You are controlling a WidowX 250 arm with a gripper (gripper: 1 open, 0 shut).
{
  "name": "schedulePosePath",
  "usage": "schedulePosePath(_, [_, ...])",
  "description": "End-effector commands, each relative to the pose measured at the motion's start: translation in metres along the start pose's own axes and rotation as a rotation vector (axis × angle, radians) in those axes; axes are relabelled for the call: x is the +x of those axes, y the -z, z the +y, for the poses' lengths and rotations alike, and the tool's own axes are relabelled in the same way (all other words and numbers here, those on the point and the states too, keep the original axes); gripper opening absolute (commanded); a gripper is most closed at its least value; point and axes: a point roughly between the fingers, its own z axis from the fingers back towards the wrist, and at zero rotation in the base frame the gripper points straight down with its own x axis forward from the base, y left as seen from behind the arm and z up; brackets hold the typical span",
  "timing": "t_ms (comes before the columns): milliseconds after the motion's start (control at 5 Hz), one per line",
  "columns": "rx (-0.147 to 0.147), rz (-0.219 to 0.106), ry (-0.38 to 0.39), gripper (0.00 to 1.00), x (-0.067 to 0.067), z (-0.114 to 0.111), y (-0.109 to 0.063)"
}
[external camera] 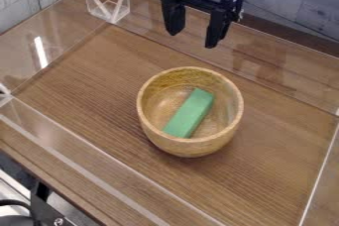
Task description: Move green stick from inside the wooden bowl to the table next to it
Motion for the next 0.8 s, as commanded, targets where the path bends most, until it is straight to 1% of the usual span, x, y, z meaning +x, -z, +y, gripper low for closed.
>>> schedulePosePath(0, [0.002,0.017,0.009,1.00,-0.008,0.000,0.011])
schedulePosePath(200, [0.013,0.031,0.049,1.00,-0.027,-0.003,0.029])
schedulePosePath(400, [0.017,0.014,0.071,1.00,-0.036,-0.007,0.043])
schedulePosePath(600, [0.017,0.000,0.078,1.00,-0.038,-0.008,0.052])
